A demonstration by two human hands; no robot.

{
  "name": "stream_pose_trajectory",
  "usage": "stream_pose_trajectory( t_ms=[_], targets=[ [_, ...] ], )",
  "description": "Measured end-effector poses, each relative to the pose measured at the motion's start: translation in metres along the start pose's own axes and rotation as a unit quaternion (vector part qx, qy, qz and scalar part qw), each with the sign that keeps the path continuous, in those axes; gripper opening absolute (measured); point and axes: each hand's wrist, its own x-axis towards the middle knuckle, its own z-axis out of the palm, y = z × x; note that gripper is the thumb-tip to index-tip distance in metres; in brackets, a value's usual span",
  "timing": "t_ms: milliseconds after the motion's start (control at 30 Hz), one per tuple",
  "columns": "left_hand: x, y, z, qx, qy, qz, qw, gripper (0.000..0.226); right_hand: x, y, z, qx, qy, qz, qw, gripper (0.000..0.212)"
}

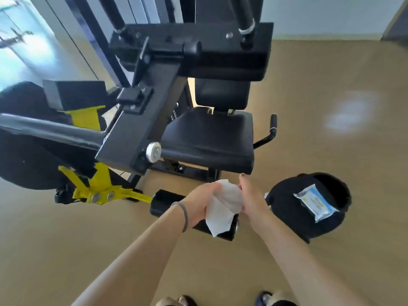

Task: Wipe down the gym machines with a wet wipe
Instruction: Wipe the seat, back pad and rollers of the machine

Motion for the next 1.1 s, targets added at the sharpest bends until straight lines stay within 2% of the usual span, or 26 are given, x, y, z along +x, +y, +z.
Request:
stream_pose_trajectory(
  t_ms=[100,167,233,333,467,533,567,633,667,767,867,1000,1100],
  targets=[
    [-0.042,0.036,0.03,0.125,-0.028,0.026,0.991,0.03,-0.035,-0.041,-0.027,-0.018,0.043,-0.012,0.999,0.052],
    [-0.067,0.063,0.052,0.164,-0.048,0.029,0.985,0.03,-0.059,-0.072,-0.047,-0.033,0.067,-0.025,0.997,0.046],
    [-0.086,0.09,0.071,0.182,-0.052,0.038,0.981,0.026,-0.076,-0.102,-0.067,-0.04,0.081,-0.036,0.995,0.044],
    [-0.108,0.125,0.095,0.204,-0.069,0.057,0.975,0.025,-0.1,-0.137,-0.09,-0.029,0.088,-0.054,0.994,0.062],
    [-0.13,0.158,0.119,0.185,-0.082,0.072,0.977,0.022,-0.117,-0.163,-0.118,0.018,0.099,-0.055,0.993,0.071],
    [-0.139,0.171,0.13,0.165,-0.09,0.074,0.979,0.021,-0.124,-0.167,-0.131,0.083,0.088,-0.003,0.993,0.082],
    [-0.142,0.176,0.135,0.152,-0.093,0.072,0.981,0.019,-0.13,-0.166,-0.137,0.111,0.077,0.004,0.991,0.077],
    [-0.145,0.184,0.145,0.124,-0.099,0.066,0.985,0.021,-0.142,-0.161,-0.148,0.125,0.074,-0.01,0.989,0.04],
    [-0.145,0.187,0.15,0.111,-0.102,0.063,0.987,0.026,-0.145,-0.158,-0.153,0.14,0.086,-0.004,0.986,0.036],
    [-0.146,0.191,0.164,0.095,-0.112,0.062,0.987,0.039,-0.161,-0.158,-0.163,0.204,0.12,-0.017,0.971,0.051],
    [-0.146,0.193,0.185,0.09,-0.142,0.055,0.984,0.038,-0.164,-0.151,-0.18,0.198,0.158,-0.056,0.966,0.067],
    [-0.147,0.191,0.231,0.13,-0.188,0.049,0.972,0.016,-0.171,-0.14,-0.22,0.207,0.241,-0.067,0.946,0.065],
    [-0.149,0.19,0.282,0.126,-0.231,0.035,0.964,0.017,-0.183,-0.135,-0.262,0.264,0.253,-0.057,0.929,0.064]
  ],
)
